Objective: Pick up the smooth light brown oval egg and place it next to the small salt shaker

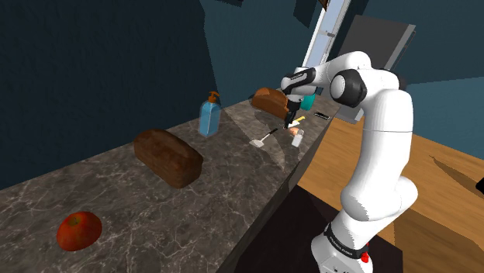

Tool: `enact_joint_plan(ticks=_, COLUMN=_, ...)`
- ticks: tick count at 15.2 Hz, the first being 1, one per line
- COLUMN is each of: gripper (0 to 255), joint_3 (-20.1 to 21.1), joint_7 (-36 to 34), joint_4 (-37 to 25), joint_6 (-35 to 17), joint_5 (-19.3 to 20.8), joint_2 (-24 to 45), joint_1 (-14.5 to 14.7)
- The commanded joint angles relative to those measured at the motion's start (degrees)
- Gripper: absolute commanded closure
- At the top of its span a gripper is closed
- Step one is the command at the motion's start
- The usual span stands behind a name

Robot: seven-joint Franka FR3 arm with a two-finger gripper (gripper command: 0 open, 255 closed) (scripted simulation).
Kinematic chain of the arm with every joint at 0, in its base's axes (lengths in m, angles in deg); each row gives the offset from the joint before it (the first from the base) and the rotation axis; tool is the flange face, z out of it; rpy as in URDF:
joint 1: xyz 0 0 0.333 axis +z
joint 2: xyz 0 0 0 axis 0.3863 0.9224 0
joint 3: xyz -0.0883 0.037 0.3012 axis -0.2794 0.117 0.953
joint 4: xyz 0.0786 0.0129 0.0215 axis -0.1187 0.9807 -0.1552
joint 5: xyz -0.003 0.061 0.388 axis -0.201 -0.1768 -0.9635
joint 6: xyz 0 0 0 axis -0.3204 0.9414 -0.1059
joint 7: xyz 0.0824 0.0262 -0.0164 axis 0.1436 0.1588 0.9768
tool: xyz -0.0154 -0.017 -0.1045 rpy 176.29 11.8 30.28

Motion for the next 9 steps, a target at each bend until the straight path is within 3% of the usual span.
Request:
enact_joint_plan(ticks=1, gripper=0, joint_3=-0.1, joint_7=-0.2, joint_4=-1.2, joint_6=1.7, joint_5=0.2, joint_2=-0.5, joint_1=0.1)
enact_joint_plan(ticks=4, gripper=0, joint_3=-0.2, joint_7=-0.4, joint_4=-4.9, joint_6=6.6, joint_5=0.6, joint_2=-1.7, joint_1=0.2)
enact_joint_plan(ticks=9, gripper=0, joint_3=-0.2, joint_7=-0.4, joint_4=-4.9, joint_6=6.6, joint_5=0.6, joint_2=-1.7, joint_1=0.2)
